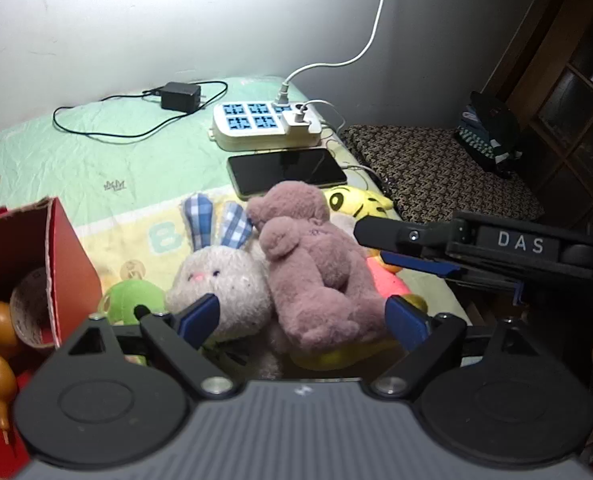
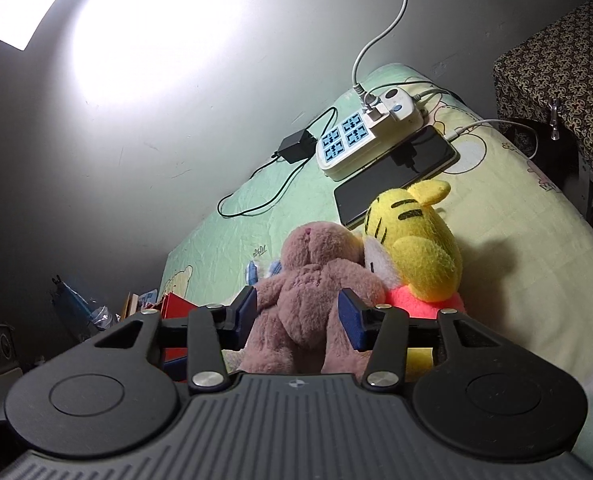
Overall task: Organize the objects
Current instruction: 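Grip the pinkish-brown teddy bear with the right tool and lift it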
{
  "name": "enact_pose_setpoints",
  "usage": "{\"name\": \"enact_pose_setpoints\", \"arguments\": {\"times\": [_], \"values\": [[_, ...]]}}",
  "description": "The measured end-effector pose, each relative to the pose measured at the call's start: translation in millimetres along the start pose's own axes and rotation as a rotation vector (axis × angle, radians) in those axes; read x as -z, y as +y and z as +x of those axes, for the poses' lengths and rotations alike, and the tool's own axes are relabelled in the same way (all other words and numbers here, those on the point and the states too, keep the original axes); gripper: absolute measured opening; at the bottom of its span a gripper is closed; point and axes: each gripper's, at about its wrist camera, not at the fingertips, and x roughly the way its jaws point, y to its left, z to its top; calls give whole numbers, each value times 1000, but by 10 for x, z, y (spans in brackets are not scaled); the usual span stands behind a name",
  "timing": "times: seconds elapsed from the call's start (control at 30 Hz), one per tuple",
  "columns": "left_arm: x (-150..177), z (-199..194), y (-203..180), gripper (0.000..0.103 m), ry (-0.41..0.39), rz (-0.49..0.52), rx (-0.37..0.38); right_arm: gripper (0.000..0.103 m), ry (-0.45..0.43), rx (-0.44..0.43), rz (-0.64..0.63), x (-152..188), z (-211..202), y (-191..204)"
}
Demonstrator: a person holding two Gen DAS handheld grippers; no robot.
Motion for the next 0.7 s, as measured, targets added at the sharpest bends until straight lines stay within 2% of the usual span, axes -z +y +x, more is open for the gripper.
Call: {"name": "enact_pose_setpoints", "arguments": {"times": [0.13, 0.3, 0.37, 0.43, 0.57, 0.63, 0.7], "values": [[-85, 73, -17, 92, -19, -4, 0, 50, -4, 42, -42, -70, 93, -19], [-117, 418, 22, 82, 51, -23, 1, 51, 49, 63, -15, -48, 324, -118], [-132, 475, 32, 83, 36, -29, 1, 57, 61, 73, -31, -33, 369, -119], [-140, 516, 0, 83, 30, -9, -9, 68, 80, 78, -45, -21, 418, -110], [-130, 549, -90, 83, 22, 31, -12, 69, 122, 36, 1, 6, 500, -162], [-118, 571, -135, 78, 29, 46, 4, 68, 149, 1, 41, 25, 550, -208], [-105, 580, -150, 73, 26, 48, -10, 66, 145, -6, 52, 34, 546, -223]]}}
